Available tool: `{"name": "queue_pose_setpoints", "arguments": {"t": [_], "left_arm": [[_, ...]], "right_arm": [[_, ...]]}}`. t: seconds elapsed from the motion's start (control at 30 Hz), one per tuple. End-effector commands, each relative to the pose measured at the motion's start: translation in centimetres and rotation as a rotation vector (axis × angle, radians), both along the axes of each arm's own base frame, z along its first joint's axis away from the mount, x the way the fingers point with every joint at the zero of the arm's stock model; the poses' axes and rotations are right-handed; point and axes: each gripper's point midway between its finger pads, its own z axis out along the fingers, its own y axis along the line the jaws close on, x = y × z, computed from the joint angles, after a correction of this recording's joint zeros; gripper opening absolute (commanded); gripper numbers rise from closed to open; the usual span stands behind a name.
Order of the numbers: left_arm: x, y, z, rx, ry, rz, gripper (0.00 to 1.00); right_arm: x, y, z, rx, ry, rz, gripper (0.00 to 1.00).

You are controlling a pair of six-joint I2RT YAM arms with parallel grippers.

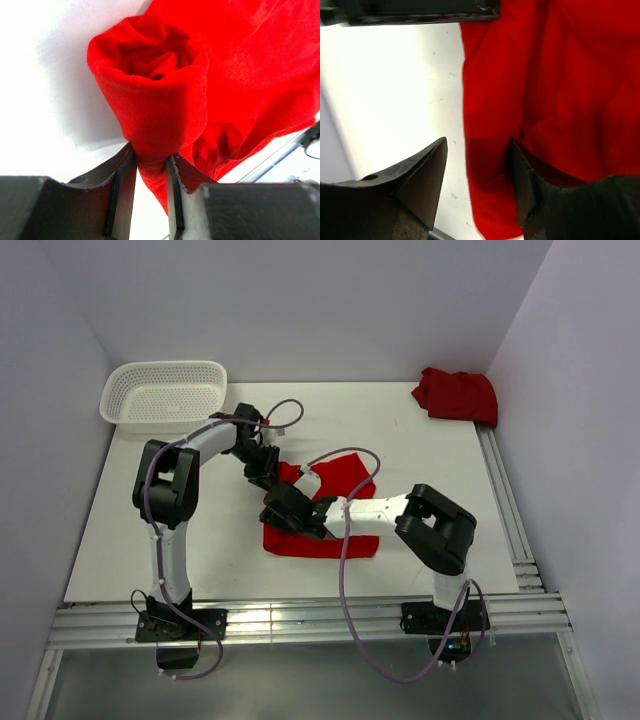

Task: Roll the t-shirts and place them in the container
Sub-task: Roll the tshirt

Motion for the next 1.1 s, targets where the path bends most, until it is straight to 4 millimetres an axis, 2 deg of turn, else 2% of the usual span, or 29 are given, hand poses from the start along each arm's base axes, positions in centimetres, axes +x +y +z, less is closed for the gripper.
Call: {"name": "queue_pose_setpoints", "arguments": {"t": [0.0, 0.13, 0.17, 0.23, 0.27, 0.43, 0.47, 0.53, 0.57, 0.6, 0.67, 0.87, 1.07], "left_arm": [[1.7, 1.9, -0.6, 0.166, -0.101, -0.008, 0.31], [1.8, 2.0, -0.2, 0.198, -0.117, -0.016, 0.31], [1.7, 2.1, -0.3, 0.208, -0.116, -0.019, 0.31], [1.6, 2.2, -0.4, 0.223, -0.116, -0.023, 0.30], [1.7, 2.2, -0.4, 0.228, -0.119, -0.023, 0.30], [1.4, 2.1, -0.7, 0.244, -0.115, -0.031, 0.31], [1.3, 2.1, -0.7, 0.248, -0.114, -0.032, 0.31], [1.2, 2.1, -0.8, 0.259, -0.113, -0.037, 0.31], [1.2, 2.1, -0.7, 0.259, -0.114, -0.037, 0.31], [1.2, 2.0, -0.8, 0.260, -0.113, -0.038, 0.31], [1.1, 2.0, -0.8, 0.266, -0.112, -0.039, 0.31], [1.0, 1.8, -1.1, 0.275, -0.105, -0.044, 0.31], [1.0, 1.6, -1.4, 0.283, -0.100, -0.054, 0.31]], "right_arm": [[-0.1, -4.6, 0.4, -0.329, -0.020, -0.068, 0.60], [-0.7, -4.4, 2.0, -0.453, -0.054, -0.060, 0.63], [-0.7, -4.2, 3.1, -0.475, -0.061, -0.060, 0.63], [-0.9, -4.1, 3.1, -0.533, -0.079, -0.056, 0.63], [-0.7, -3.9, 4.0, -0.546, -0.089, -0.060, 0.63], [-0.3, -2.6, 3.8, -0.589, -0.127, -0.046, 0.59], [0.0, -2.0, 4.3, -0.583, -0.139, -0.048, 0.59], [0.3, -1.7, 3.6, -0.617, -0.146, -0.035, 0.58], [0.5, -1.2, 4.2, -0.617, -0.157, -0.036, 0.58], [0.5, -1.0, 3.7, -0.632, -0.157, -0.031, 0.57], [0.9, -0.6, 4.1, -0.637, -0.167, -0.032, 0.57], [0.7, -0.4, 4.1, -0.693, -0.175, -0.025, 0.47], [0.7, -0.6, 3.6, -0.760, -0.193, -0.026, 0.47]]}}
